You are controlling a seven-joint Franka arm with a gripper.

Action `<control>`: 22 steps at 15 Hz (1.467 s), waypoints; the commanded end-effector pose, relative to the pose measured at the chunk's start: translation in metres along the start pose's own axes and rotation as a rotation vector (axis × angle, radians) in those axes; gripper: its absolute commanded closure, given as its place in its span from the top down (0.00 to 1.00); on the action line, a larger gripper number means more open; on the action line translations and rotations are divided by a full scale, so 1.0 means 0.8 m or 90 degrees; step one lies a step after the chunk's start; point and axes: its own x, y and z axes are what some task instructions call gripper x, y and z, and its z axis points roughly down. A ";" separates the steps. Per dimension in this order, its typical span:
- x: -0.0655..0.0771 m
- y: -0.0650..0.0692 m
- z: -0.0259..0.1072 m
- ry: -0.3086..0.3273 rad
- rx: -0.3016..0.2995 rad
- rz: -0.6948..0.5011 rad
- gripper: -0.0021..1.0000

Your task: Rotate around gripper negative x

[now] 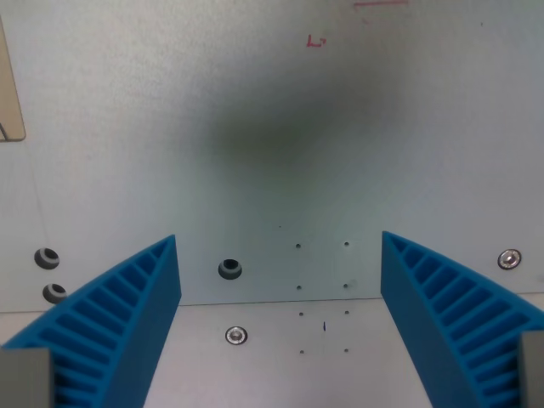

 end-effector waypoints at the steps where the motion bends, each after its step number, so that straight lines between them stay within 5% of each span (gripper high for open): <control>1: 0.000 0.000 -0.003 0.004 -0.007 0.000 1.00; 22: 0.000 0.000 -0.003 0.003 -0.163 0.001 1.00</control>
